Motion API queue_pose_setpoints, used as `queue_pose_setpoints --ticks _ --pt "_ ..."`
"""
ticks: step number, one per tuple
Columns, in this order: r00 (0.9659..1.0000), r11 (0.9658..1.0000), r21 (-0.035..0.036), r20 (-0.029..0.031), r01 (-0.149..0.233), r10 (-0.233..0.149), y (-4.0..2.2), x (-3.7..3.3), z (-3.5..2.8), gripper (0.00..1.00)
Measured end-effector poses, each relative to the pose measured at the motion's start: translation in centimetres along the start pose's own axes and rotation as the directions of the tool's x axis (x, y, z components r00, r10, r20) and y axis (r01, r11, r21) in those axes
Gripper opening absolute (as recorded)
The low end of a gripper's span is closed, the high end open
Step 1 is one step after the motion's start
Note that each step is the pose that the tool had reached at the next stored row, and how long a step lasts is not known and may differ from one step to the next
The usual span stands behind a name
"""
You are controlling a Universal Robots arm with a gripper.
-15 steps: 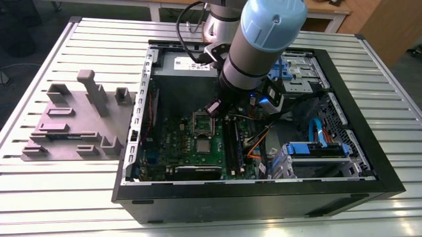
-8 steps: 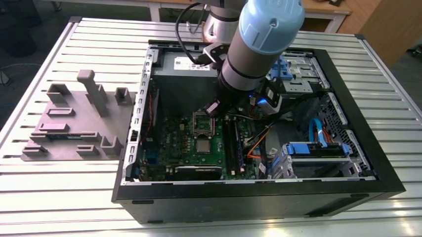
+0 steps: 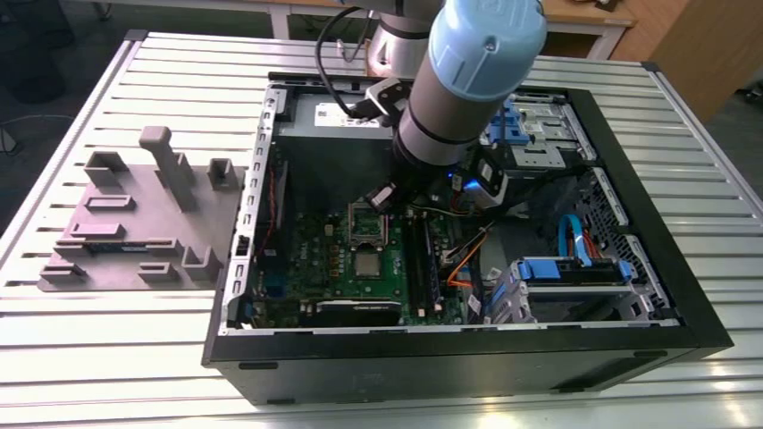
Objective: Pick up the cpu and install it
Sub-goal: 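Close the cpu cover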
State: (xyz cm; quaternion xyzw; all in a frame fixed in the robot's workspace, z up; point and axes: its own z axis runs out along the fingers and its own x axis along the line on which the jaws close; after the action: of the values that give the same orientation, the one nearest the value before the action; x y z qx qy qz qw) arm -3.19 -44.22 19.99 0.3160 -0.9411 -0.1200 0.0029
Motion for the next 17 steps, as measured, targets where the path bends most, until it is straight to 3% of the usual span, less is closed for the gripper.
queue_pose_setpoints --ticks 3,7,17 --pt "1.0000 1.0000 0.0039 -0.0033 -0.001 0.001 0.04 0.00 -0.12 0.11" --pt "0.9999 0.9998 0.0190 -0.0154 -0.002 0.002 0.11 0.00 -0.39 0.11" --pt "0.9995 0.9992 0.0409 -0.0316 -0.004 0.005 0.40 -0.03 -0.99 0.11"
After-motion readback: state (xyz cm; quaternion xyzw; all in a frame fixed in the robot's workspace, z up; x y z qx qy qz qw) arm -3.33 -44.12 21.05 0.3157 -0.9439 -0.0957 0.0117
